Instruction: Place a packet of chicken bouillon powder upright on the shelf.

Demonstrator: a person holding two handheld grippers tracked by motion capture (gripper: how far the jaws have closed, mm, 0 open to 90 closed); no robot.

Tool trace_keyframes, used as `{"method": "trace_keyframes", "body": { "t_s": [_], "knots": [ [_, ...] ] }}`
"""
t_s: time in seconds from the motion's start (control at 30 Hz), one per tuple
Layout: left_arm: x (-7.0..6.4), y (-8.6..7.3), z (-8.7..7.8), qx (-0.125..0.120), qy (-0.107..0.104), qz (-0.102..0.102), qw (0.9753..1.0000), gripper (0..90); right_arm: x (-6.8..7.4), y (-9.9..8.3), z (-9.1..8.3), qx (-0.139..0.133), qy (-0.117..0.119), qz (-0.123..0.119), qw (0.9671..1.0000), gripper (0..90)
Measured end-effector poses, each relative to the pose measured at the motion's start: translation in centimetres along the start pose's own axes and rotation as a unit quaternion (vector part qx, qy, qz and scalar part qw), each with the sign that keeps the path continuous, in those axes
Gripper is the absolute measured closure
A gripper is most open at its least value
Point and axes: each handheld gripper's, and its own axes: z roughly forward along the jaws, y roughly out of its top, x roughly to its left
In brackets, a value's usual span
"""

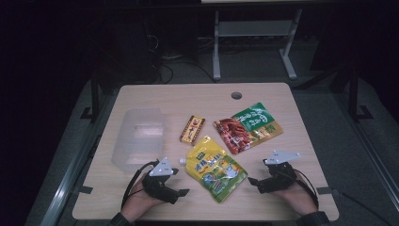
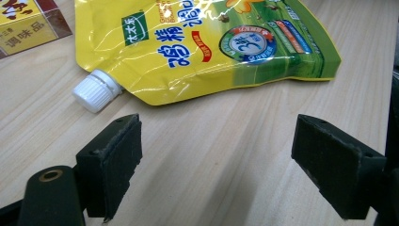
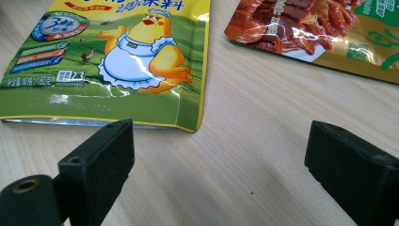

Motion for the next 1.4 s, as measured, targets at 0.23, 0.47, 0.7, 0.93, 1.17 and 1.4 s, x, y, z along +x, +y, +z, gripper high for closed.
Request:
{"method": "trace_keyframes", "body": {
  "t_s": [0.23,0.47,0.7,0.93,1.17,1.4],
  "knots": [
    [-0.1,0.1,-0.1,0.001,0.002,-0.001,1.0000,20.5,0.0,0.1,-0.2,0.003,0.006,0.002,1.0000,11.3],
    [-0.2,0.1,0.0,0.006,0.000,0.000,1.0000,21.6,-0.1,0.6,-0.7,0.009,0.023,0.014,0.9996,26.4],
    [-0.1,0.1,-0.1,0.011,-0.001,0.003,0.9999,21.6,-0.3,1.7,-1.2,-0.005,0.034,0.009,0.9994,62.2],
    [-0.2,0.0,0.0,0.005,0.000,-0.003,1.0000,21.6,-0.5,3.1,-0.9,-0.010,0.056,0.007,0.9984,89.5],
    [-0.1,-0.1,-0.1,0.007,0.004,-0.005,1.0000,21.5,-0.5,4.5,0.9,0.008,0.071,-0.012,0.9973,89.7],
    [-0.2,-0.2,-0.2,0.010,0.004,-0.009,0.9999,21.6,-0.8,5.7,3.3,0.025,0.081,-0.028,0.9960,89.7]
  ]
}}
